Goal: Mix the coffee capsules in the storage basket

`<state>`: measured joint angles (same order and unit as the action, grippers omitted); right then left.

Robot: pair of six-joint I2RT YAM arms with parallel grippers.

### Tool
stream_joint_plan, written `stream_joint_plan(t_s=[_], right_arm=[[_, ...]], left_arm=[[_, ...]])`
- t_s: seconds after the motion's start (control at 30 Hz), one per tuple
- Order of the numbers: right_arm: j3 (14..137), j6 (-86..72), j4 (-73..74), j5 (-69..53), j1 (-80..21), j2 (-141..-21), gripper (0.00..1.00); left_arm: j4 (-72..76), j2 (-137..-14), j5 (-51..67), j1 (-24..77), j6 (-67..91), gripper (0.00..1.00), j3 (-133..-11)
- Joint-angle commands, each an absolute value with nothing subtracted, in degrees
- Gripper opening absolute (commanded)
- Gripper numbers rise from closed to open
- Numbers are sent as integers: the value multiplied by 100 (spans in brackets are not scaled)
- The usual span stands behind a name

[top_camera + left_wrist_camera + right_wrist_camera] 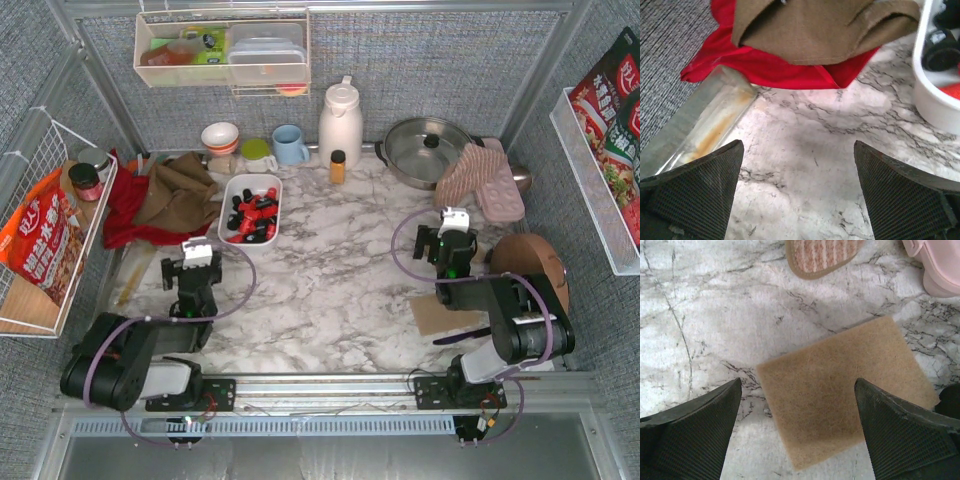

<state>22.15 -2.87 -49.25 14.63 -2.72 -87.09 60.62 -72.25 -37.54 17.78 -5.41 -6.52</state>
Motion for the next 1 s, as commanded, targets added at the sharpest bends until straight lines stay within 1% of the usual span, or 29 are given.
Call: stream_joint_plan(t_s=[0.0,0.07,0.13,0.17,0.23,0.3,0.37,0.43,0.5,0.53,0.6,0.7,0.77,0.97], right_arm=[[2289,-358,-4688,1591,-316,-8705,99],[2280,-352,-4694,1583,-321,-8713,99],[2282,-352,-4711,1586,-316,-8715,99],[2284,-352,-4696,1590,-316,-8713,99],[2285,-352,-4706,1588,-316,-8712,99],[2285,-353,-4702,1591,-321,-8716,99],[2284,-352,-4702,1591,-316,-8712,99],[2290,-352,-4703,1591,-316,-8710,99],[2280,-352,-4701,1587,-316,-8719,99],[2280,-352,-4709,1591,-316,-8715,99],[2284,-352,-4706,1591,-317,-8713,99],[2285,-352,-4704,1590,-316,-8714,99],[2279,-352,-4699,1591,-321,-8713,99],[2280,-352,-4704,1597,-319,-8714,99]], left_arm=[[7643,-7743,-3183,1610,-947,99,-601],[7974,-7999,-2578,1374,-782,99,-680],[7811,-8283,-2704,1234,-773,99,-938],[8309,-8530,-2507,1070,-746,99,-896],[9309,-8851,-2716,588,-175,100,-557],[9836,-9038,-1801,-108,568,99,-203],[9350,-8938,-1472,-318,721,99,-361],[8581,-8965,-1289,-343,657,99,-793],[7655,-8925,-1504,-343,719,99,-1288],[7512,-8880,-1492,-343,736,99,-1311],[7533,-8883,-1493,-344,719,99,-1312],[8017,-9014,-1396,-327,595,99,-1193],[7823,-8950,-1393,-325,619,99,-1237],[7937,-8986,-1390,-325,615,99,-1210]])
